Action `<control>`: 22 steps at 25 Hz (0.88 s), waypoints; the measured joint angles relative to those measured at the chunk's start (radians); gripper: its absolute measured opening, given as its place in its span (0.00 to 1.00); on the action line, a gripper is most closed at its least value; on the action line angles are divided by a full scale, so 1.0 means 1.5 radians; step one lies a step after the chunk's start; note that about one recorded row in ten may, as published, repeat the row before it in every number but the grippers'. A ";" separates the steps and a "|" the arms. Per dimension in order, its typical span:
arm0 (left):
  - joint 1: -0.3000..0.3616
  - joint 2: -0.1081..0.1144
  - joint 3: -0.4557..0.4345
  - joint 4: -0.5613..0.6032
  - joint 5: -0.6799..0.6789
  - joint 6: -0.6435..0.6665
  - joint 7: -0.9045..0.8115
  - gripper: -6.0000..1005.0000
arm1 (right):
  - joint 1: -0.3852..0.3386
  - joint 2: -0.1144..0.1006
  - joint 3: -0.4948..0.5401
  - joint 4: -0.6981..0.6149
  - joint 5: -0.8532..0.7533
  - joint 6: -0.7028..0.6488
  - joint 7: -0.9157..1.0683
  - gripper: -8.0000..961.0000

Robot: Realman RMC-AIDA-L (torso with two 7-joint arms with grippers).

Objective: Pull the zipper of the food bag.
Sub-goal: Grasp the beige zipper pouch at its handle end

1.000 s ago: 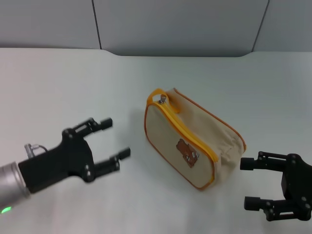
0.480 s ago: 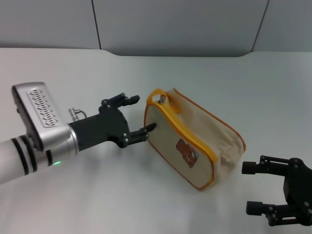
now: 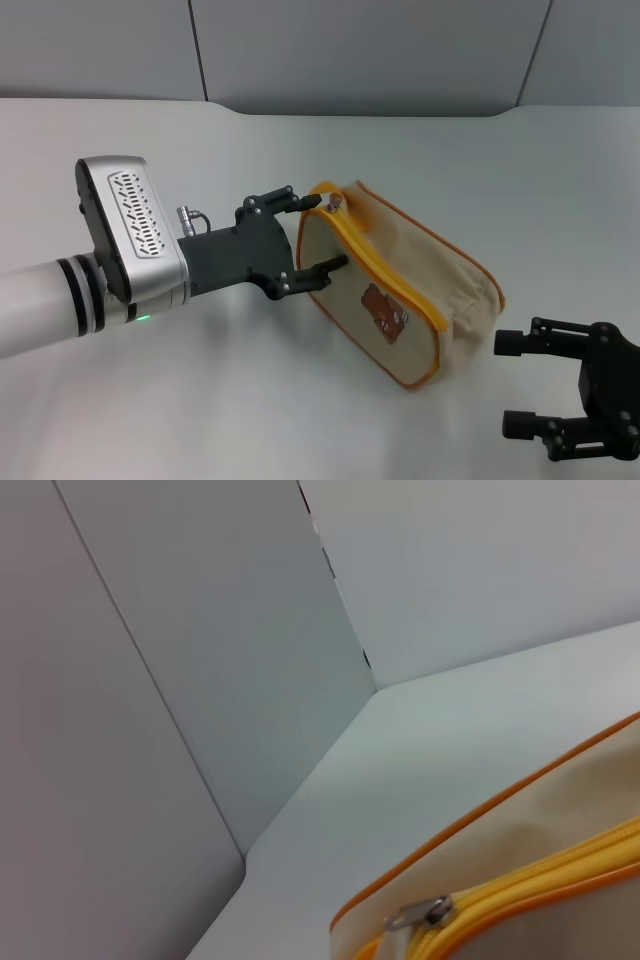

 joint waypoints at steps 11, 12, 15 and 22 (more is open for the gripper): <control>-0.032 0.000 0.002 -0.025 -0.003 -0.027 0.015 0.57 | -0.003 0.000 0.000 0.000 -0.001 0.003 0.000 0.85; -0.033 0.000 0.001 -0.025 -0.003 -0.026 0.015 0.55 | -0.004 0.000 0.000 0.000 -0.001 0.004 0.000 0.85; -0.033 0.000 0.001 -0.025 -0.003 -0.021 0.016 0.48 | -0.005 0.000 0.000 0.000 0.000 0.010 0.000 0.85; -0.016 0.000 -0.003 -0.027 -0.006 0.037 0.016 0.30 | -0.008 0.001 0.003 0.001 0.002 0.019 0.000 0.85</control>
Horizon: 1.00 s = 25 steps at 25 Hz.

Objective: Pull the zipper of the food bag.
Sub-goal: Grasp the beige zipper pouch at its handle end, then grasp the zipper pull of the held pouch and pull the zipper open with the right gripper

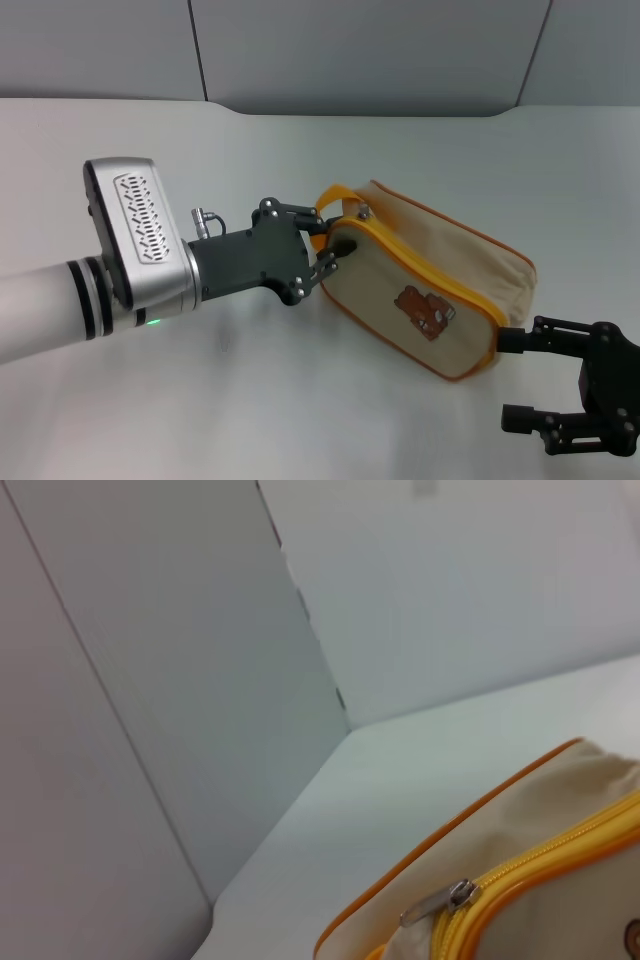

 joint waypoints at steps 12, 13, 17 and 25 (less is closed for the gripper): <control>0.028 0.000 0.000 -0.036 -0.063 0.064 0.043 0.16 | -0.011 0.002 0.047 0.000 0.001 0.000 -0.001 0.85; 0.032 0.000 -0.001 -0.037 -0.067 0.077 0.052 0.16 | -0.014 0.004 0.063 0.000 0.001 0.000 -0.003 0.85; 0.057 0.000 -0.003 -0.017 -0.083 0.145 0.063 0.13 | -0.023 0.016 0.176 0.002 0.002 0.001 -0.020 0.85; 0.071 0.000 0.006 0.027 -0.084 0.182 0.053 0.09 | -0.027 0.057 0.439 0.143 0.009 0.038 -0.351 0.85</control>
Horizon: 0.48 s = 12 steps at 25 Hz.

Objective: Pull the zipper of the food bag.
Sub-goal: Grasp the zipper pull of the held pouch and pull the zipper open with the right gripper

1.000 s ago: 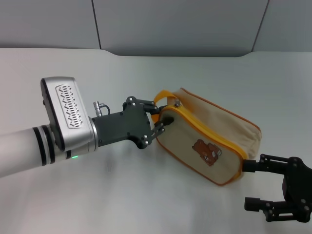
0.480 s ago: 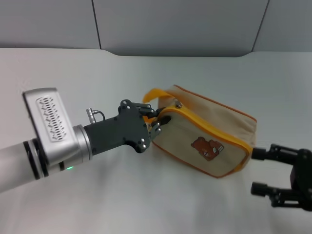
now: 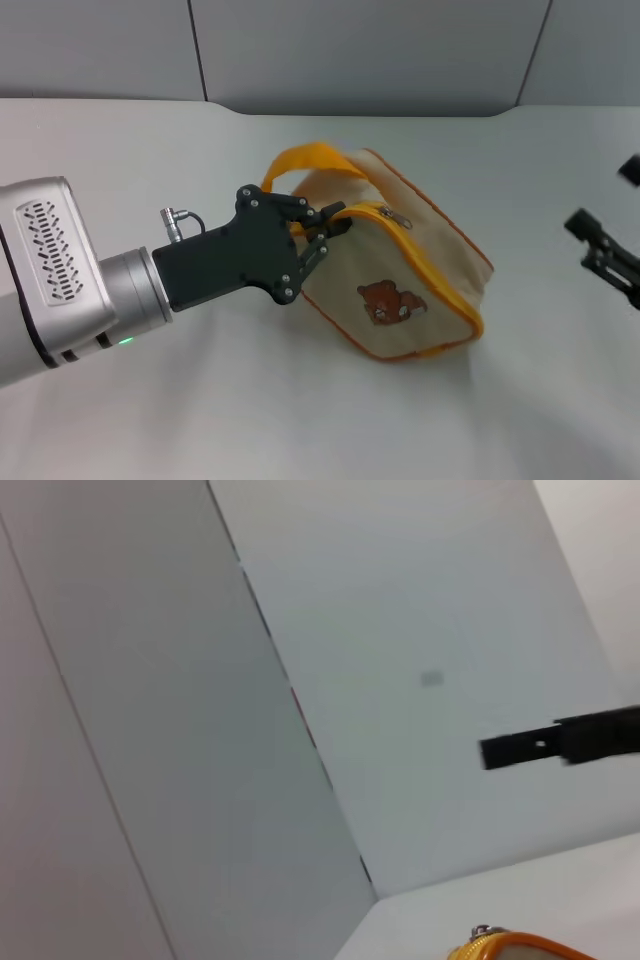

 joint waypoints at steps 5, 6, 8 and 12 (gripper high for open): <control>-0.002 0.000 0.009 0.018 0.003 0.005 0.000 0.07 | -0.001 0.001 0.053 0.175 0.002 0.062 -0.347 0.85; -0.002 0.000 0.010 0.020 0.003 0.006 -0.001 0.07 | 0.003 0.002 0.046 0.210 -0.002 0.083 -0.428 0.85; -0.002 0.001 0.013 0.024 0.003 0.008 -0.005 0.07 | 0.005 0.002 0.041 0.225 -0.005 0.092 -0.473 0.84; -0.001 0.001 0.015 0.027 0.002 0.008 -0.008 0.07 | 0.007 0.003 0.032 0.283 -0.008 0.141 -0.654 0.82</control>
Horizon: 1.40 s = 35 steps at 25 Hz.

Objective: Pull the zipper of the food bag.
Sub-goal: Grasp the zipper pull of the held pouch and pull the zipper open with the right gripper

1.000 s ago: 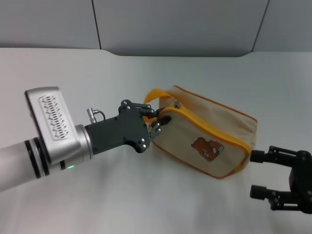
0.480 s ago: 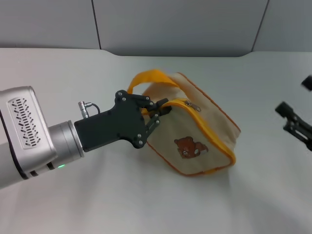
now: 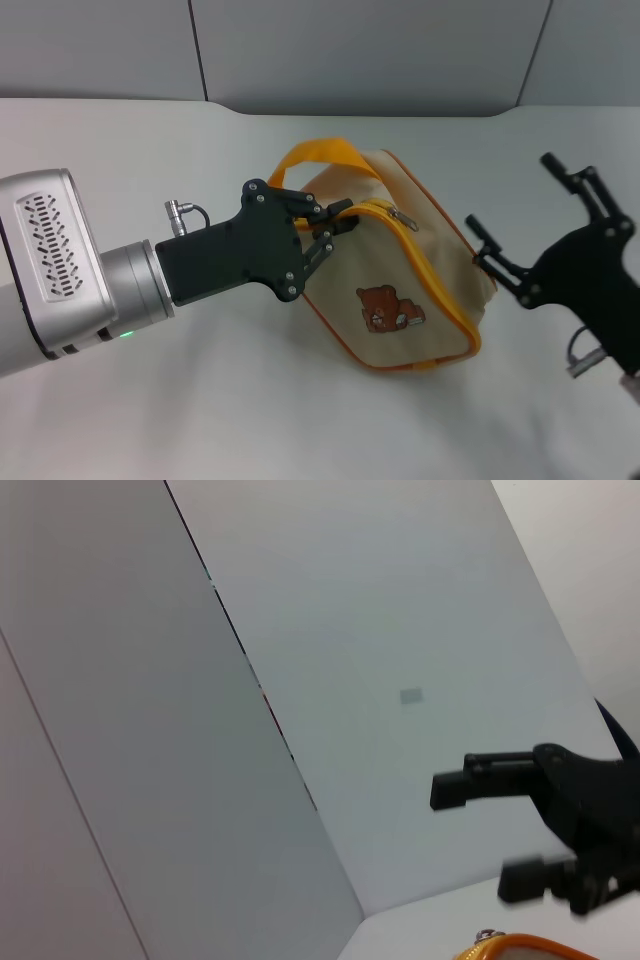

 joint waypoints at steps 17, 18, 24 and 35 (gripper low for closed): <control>-0.003 -0.001 -0.004 0.000 -0.004 -0.011 -0.014 0.06 | 0.026 0.001 0.000 0.080 -0.025 0.084 -0.185 0.76; -0.003 -0.001 -0.004 0.000 -0.004 -0.011 -0.016 0.06 | 0.028 0.001 0.000 0.082 -0.025 0.089 -0.185 0.75; -0.004 -0.001 -0.004 0.000 -0.004 -0.011 -0.017 0.06 | 0.032 0.001 0.000 0.099 -0.025 0.101 -0.202 0.73; -0.005 -0.001 -0.005 0.000 -0.005 -0.011 -0.018 0.07 | 0.028 0.002 0.000 0.124 -0.030 0.107 -0.229 0.69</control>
